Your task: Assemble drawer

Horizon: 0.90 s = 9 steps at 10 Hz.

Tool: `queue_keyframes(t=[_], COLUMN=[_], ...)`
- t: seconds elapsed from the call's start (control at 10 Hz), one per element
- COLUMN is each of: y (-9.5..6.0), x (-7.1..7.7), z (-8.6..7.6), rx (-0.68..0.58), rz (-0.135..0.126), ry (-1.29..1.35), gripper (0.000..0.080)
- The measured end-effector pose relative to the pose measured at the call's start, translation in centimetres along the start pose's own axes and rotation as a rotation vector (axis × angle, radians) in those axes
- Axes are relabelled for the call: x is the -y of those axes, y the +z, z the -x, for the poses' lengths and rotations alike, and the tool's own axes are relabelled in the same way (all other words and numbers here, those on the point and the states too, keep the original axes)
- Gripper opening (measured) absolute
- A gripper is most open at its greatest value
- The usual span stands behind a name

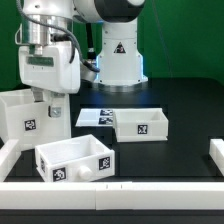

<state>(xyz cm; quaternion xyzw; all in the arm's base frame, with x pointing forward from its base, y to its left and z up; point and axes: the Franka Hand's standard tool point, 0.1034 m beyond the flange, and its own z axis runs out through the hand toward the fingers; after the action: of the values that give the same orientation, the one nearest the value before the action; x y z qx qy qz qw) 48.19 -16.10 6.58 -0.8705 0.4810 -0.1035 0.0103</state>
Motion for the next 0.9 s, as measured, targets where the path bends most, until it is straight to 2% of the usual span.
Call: queue_keyframes(t=[0.3, 0.5, 0.6, 0.8, 0.9], y=[0.43, 0.44, 0.45, 0.45, 0.42], x=[-0.61, -0.63, -0.65, -0.9, -1.15], z=[-0.41, -0.41, -0.41, -0.34, -0.33], rx=[-0.018, -0.018, -0.018, -0.016, -0.016], rz=[0.011, 0.011, 0.012, 0.014, 0.016], ry=[-0.019, -0.019, -0.019, -0.01, -0.005], gripper=[0.0649, 0.0378, 0.0378, 0.0106, 0.0106])
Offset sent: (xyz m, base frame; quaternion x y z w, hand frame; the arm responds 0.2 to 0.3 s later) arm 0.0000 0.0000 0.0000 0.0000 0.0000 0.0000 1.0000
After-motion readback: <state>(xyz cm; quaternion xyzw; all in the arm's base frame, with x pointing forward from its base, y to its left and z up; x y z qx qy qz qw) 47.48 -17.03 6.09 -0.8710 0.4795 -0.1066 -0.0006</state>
